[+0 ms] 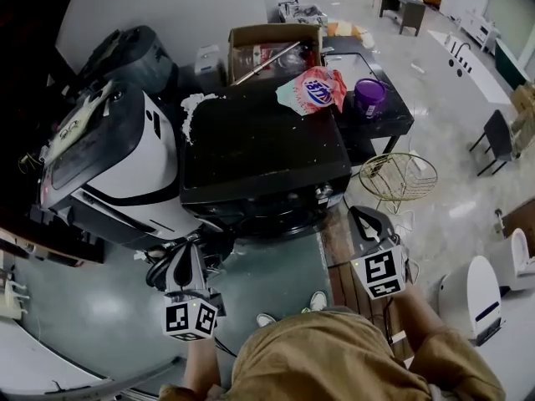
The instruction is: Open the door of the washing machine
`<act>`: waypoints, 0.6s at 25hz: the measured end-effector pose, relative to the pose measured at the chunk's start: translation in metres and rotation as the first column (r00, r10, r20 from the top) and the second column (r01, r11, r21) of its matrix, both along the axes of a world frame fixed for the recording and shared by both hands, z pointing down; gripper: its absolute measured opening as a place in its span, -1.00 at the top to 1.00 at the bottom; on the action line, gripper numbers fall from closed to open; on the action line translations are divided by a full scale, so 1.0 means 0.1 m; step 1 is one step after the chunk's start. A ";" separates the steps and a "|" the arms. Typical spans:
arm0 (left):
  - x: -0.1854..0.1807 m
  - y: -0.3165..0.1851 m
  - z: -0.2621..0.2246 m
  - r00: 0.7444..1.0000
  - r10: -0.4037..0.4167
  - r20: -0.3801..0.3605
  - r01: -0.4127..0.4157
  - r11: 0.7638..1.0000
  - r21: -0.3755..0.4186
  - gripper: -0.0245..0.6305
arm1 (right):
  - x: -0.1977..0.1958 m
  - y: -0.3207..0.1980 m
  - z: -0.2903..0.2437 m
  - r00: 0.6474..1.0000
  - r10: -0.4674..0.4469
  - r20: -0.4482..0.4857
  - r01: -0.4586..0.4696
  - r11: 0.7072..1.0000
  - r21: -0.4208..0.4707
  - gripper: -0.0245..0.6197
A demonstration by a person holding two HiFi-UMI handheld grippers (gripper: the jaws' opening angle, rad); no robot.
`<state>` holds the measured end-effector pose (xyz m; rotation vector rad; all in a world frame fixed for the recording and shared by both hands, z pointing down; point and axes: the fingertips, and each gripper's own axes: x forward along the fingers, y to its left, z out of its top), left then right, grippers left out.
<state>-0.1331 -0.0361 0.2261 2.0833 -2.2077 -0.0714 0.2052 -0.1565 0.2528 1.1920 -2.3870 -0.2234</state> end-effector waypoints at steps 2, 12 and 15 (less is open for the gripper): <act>-0.05 -0.05 -0.09 1.000 0.018 0.011 -0.018 1.000 0.010 0.74 | 0.04 0.06 -0.09 1.000 0.025 0.009 -0.025 1.000 0.013 0.91; -0.26 -0.23 -0.44 0.995 0.091 0.039 -0.094 0.994 0.056 0.74 | 0.11 0.31 -0.43 0.989 0.137 0.049 -0.140 0.988 0.059 0.91; -0.27 -0.28 -0.42 0.993 0.108 0.039 -0.110 0.993 0.050 0.74 | 0.08 0.38 -0.49 0.984 0.158 0.086 -0.163 0.985 0.054 0.91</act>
